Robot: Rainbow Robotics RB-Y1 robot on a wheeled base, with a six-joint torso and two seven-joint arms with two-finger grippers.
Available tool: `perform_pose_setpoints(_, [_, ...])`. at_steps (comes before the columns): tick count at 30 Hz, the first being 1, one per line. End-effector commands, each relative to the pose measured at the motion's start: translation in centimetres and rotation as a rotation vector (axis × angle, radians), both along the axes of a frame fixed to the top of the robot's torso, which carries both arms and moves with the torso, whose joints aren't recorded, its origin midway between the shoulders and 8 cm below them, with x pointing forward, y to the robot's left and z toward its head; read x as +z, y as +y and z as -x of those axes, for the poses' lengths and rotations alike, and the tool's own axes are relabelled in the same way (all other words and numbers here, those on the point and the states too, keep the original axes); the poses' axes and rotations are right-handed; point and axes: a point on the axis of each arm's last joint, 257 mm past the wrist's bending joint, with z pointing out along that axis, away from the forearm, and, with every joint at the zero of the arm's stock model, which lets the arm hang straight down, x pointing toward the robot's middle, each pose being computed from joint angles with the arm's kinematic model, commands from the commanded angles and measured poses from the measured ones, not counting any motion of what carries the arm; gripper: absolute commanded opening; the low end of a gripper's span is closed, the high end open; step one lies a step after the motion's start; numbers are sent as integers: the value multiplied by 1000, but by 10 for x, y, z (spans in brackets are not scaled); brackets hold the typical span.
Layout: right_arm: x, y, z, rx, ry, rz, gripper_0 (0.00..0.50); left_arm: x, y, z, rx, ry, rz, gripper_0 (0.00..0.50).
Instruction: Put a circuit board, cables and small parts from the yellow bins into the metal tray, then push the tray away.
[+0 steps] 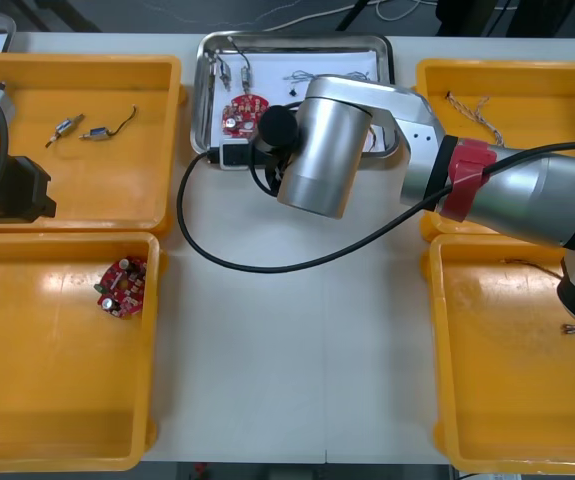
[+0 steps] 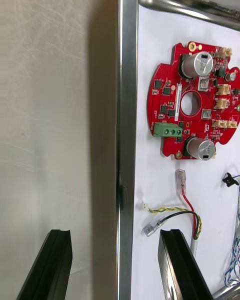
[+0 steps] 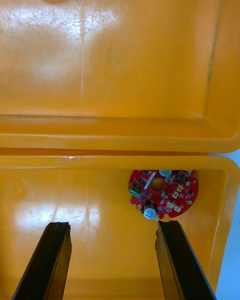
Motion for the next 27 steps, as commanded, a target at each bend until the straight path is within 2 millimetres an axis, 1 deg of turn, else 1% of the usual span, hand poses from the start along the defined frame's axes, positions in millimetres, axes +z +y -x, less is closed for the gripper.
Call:
perform_pose_setpoints(1, [44, 27, 19, 43, -24, -28, 500, 13, 11, 0, -28, -39, -50, 500])
perform_pose_setpoints(5, [51, 27, 37, 32, -1, -36, 500, 13, 11, 0, -28, -39, -50, 500])
perform_pose_setpoints(10, [61, 23, 64, 6, 88, -82, 500, 13, 11, 0, -28, -39, -50, 500])
perform_pose_setpoints(14, [71, 14, 81, -27, 153, -114, 500, 13, 11, 0, -28, -39, -50, 500])
perform_pose_setpoints(17, [79, 2, 96, -66, 227, -151, 500, 13, 11, 0, -28, -39, -50, 500])
perform_pose_setpoints(18, [80, 0, 98, -72, 239, -159, 500, 13, 11, 0, -28, -39, -50, 500])
perform_pose_setpoints(20, [84, -10, 106, -99, 283, -184, 500, 13, 11, 0, -28, -39, -50, 500])
perform_pose_setpoints(26, [95, -42, 115, -173, 352, -242, 500, 13, 11, 0, -28, -39, -50, 500])
perform_pose_setpoints(27, [96, -50, 117, -203, 372, -265, 500, 13, 11, 0, -28, -39, -50, 500])
